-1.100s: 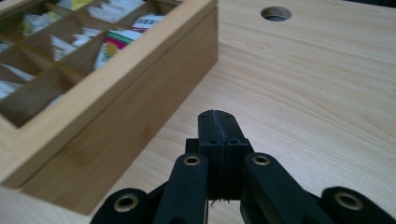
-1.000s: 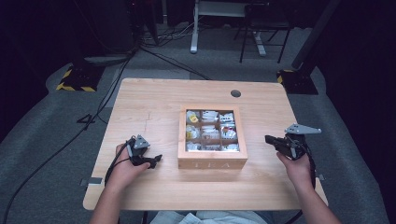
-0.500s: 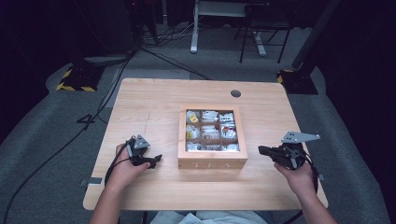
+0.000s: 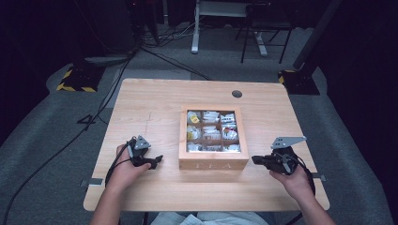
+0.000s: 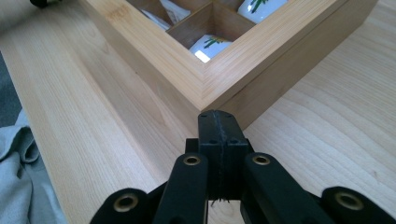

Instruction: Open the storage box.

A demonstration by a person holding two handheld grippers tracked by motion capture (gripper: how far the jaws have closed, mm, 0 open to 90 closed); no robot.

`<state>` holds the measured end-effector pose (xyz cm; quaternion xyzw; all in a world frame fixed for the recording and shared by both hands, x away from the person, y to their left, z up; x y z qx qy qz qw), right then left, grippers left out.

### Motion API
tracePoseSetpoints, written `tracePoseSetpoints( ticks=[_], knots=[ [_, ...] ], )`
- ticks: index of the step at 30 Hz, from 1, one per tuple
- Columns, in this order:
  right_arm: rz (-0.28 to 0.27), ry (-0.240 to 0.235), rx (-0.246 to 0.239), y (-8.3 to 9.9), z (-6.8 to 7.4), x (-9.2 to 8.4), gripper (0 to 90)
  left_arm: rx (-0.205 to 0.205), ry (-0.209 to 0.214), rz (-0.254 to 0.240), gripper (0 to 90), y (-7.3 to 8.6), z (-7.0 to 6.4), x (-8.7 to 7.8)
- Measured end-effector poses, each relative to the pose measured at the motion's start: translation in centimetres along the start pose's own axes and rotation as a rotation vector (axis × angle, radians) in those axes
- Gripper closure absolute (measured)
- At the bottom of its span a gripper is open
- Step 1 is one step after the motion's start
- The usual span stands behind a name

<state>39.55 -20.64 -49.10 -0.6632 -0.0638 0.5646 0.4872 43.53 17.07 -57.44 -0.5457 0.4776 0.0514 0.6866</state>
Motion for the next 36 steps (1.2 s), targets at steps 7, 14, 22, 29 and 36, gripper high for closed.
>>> tracePoseSetpoints(
  ticks=[7, 14, 22, 29, 36],
  knots=[
    [0.046, -0.02, -0.008, 0.5, 0.4, 0.9, 89.5, 0.0, 0.0, 0.001, 23.5, 0.0, 0.0, 0.0],
    [0.07, -0.032, -0.012, 0.8, 0.6, 1.3, 89.5, -0.001, 0.0, 0.0, 23.6, 0.0, 0.0, 0.0],
    [0.061, -0.032, -0.01, 0.7, 0.7, 1.4, 89.5, -0.001, -0.001, 0.0, 23.7, 0.0, 0.0, 0.0],
    [0.02, -0.04, -0.001, 0.5, 0.6, 1.5, 89.6, -0.005, -0.004, -0.002, 23.8, -0.1, 0.0, 0.1],
    [-0.008, -0.032, 0.008, 0.0, 0.5, 1.0, 89.7, -0.005, -0.004, -0.001, 23.8, -0.1, 0.0, 0.1]
  ],
)
Point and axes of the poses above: each handheld gripper's, and its own axes: x roughly forward along the jaws, y roughly out of its underside, z roughly to its left, the point moved 10 cm from there along x, roughly forward along the jaws, and after that the axes turned 3 degrees about -x, right-handed, at the moved point
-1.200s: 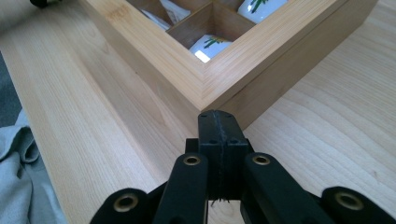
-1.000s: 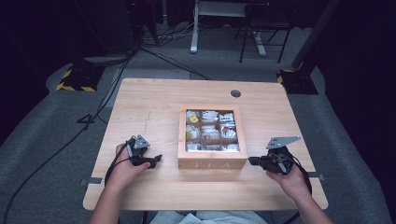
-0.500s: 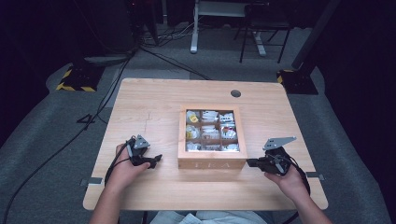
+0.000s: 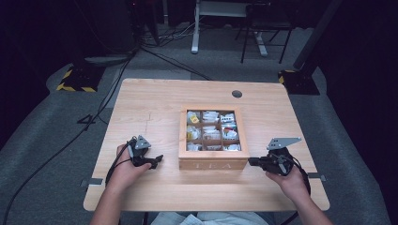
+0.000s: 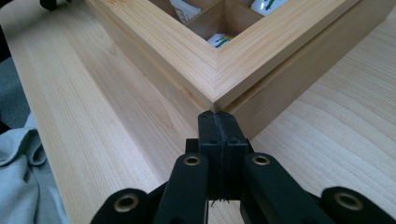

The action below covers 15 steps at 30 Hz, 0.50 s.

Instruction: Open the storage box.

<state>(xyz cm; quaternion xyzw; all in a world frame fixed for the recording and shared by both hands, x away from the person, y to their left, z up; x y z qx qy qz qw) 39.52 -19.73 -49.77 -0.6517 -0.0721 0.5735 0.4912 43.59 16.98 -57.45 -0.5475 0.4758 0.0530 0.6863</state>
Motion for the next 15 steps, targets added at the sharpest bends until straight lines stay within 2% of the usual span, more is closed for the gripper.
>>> tracePoseSetpoints(
  ticks=[4, 9, 10, 15],
  knots=[
    [-0.011, -0.001, 0.001, -0.2, 0.1, -0.2, 89.7, -0.001, 0.0, 0.0, 23.8, 0.0, 0.0, 0.0],
    [-0.045, 0.002, 0.001, -0.8, 0.1, -0.7, 89.7, -0.001, 0.0, -0.001, 23.8, 0.0, 0.0, 0.0],
    [-0.068, 0.002, 0.001, -1.3, 0.2, -1.2, 89.7, 0.0, 0.0, 0.0, 23.8, 0.0, 0.0, 0.0],
    [-0.09, 0.012, -0.003, -2.0, 0.2, -1.8, 89.7, 0.0, 0.0, 0.0, 23.8, 0.0, 0.0, 0.0]
  ],
)
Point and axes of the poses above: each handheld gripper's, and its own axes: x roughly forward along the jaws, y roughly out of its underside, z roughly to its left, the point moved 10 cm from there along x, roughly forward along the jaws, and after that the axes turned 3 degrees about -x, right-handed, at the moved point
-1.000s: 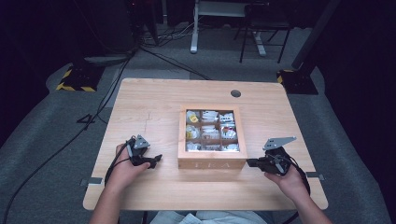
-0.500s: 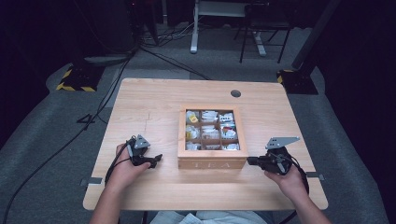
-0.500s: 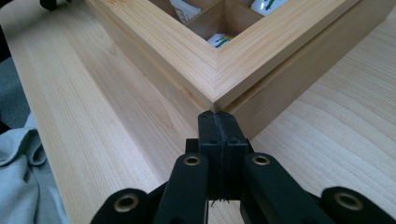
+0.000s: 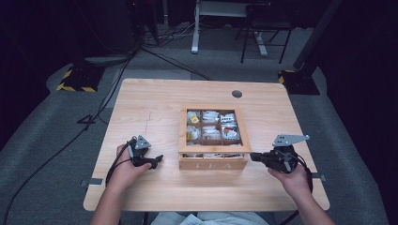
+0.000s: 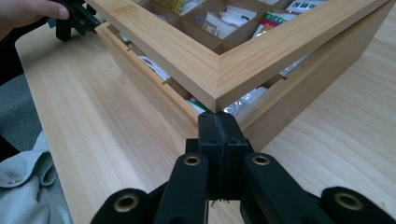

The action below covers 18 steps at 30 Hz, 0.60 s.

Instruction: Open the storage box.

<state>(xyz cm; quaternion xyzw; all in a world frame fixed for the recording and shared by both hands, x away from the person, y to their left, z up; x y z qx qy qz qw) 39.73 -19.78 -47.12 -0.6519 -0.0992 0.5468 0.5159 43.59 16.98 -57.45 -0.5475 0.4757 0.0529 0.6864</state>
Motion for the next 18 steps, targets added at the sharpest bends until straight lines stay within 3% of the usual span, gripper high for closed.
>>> tracePoseSetpoints(
  ticks=[18],
  knots=[
    [-0.075, 0.032, 0.017, -2.8, -0.2, -1.4, 89.7, 0.001, -0.003, 0.0, 23.8, 0.0, 0.0, 0.0]
  ],
)
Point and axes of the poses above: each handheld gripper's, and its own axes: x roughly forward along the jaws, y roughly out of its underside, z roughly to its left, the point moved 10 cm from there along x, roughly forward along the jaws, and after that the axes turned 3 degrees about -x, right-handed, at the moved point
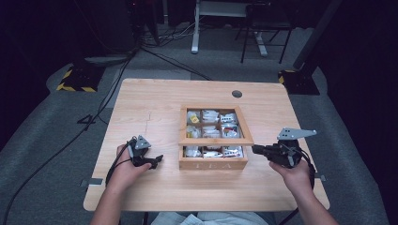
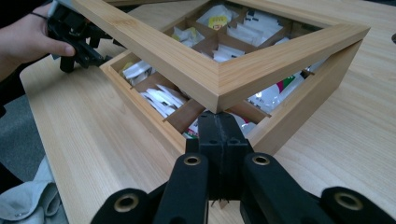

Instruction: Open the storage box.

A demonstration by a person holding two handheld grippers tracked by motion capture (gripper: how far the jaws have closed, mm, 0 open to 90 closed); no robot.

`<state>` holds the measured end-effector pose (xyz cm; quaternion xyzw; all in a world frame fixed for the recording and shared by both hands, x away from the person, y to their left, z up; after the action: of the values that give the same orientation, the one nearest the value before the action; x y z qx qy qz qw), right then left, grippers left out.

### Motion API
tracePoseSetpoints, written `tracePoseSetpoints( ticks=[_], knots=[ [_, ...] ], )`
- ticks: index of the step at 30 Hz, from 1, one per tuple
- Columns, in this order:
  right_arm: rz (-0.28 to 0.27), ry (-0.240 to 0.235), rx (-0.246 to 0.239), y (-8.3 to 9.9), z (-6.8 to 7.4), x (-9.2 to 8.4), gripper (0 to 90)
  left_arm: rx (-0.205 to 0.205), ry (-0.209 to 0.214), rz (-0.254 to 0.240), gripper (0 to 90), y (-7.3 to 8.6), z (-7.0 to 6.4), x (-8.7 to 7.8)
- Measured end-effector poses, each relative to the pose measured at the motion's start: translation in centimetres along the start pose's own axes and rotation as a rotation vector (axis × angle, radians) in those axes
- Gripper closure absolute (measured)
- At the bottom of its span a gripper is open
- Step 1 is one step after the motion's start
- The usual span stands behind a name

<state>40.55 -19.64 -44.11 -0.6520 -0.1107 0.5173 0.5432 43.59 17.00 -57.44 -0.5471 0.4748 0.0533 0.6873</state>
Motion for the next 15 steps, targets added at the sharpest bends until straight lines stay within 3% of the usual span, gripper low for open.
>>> tracePoseSetpoints(
  ticks=[15],
  knots=[
    [-0.085, 0.018, 0.022, -2.9, -0.7, -0.9, 89.8, -0.001, 0.0, -0.001, 23.8, 0.0, 0.0, 0.0]
  ],
)
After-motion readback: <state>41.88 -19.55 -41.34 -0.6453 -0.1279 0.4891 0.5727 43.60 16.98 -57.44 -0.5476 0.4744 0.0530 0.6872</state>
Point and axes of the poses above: each handheld gripper's, and its own axes: x roughly forward along the jaws, y roughly out of its underside, z roughly to its left, the point moved 10 cm from there along x, roughly forward along the jaws, and after that the axes turned 3 degrees about -x, right-handed, at the moved point
